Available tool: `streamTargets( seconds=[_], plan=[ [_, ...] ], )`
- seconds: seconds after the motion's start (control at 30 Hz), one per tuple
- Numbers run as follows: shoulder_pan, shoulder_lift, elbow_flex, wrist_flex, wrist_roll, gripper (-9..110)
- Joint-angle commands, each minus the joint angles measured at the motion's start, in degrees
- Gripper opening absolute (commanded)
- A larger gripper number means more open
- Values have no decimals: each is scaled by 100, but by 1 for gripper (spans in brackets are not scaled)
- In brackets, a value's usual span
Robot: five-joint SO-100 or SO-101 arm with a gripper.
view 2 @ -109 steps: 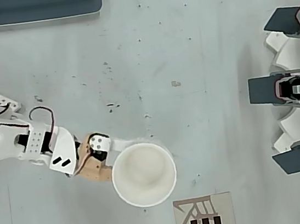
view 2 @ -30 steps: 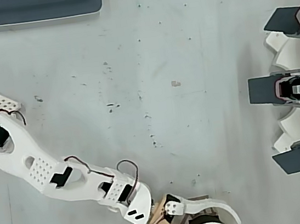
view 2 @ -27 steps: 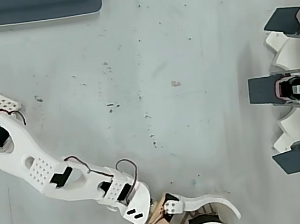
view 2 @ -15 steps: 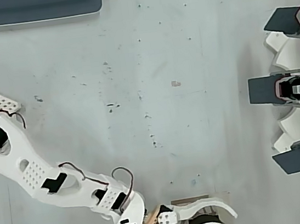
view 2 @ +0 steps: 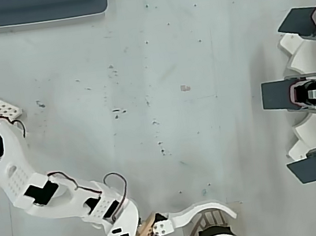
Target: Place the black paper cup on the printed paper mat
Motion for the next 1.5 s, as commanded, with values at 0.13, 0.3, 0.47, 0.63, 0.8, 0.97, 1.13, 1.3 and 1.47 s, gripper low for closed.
streamTargets(
  seconds=[0.13, 0.3, 0.47, 0.63, 0.8, 0.97, 1.13, 1.3, 1.47],
  plan=[
    [44, 1169, 984, -510, 0, 51],
    [26, 1925, 2083, -835, -35, 52],
    [-53, 2786, 3146, -1178, -44, 52],
    [-272, 3779, 4069, -1301, 105, 53],
    [-686, 4421, 4843, -1635, 141, 56],
    [-1081, 5010, 5414, -1688, 141, 58],
    [-1564, 5590, 5854, -1652, 141, 58],
    [-2145, 5924, 6056, -1635, 141, 56],
    [-2839, 6117, 6187, -1600, 132, 55]
  ],
)
